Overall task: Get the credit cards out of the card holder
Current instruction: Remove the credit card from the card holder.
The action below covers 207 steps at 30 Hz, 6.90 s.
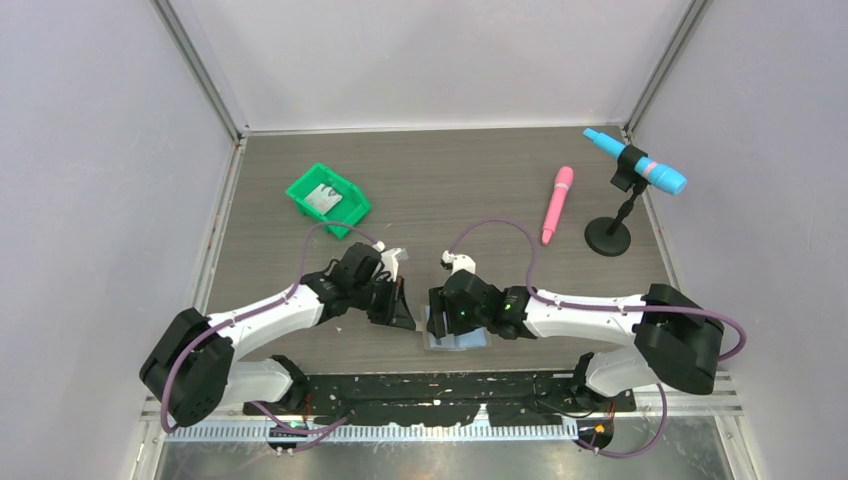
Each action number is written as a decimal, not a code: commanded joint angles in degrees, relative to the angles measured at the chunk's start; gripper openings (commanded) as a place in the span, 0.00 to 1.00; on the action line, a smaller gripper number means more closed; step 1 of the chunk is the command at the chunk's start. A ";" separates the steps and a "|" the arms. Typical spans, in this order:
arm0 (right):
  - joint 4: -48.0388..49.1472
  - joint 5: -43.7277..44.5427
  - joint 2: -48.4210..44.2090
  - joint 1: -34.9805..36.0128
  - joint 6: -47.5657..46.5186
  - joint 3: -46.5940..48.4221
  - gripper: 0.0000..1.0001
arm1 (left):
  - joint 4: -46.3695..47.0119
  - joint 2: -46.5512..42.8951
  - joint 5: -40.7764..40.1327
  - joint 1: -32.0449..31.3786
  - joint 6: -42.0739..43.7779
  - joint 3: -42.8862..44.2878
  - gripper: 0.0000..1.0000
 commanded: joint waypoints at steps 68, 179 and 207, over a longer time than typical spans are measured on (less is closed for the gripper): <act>2.21 0.78 -3.10 0.58 1.21 -1.73 0.62 | 0.83 -1.41 1.59 -0.23 0.15 0.95 0.00; 4.76 6.04 -12.51 3.17 6.31 -10.19 0.64 | -0.98 3.14 3.59 -0.22 0.74 4.54 0.00; 7.21 1.37 -9.52 4.39 5.96 -8.21 0.69 | -1.53 1.21 3.41 -0.23 0.64 3.69 0.00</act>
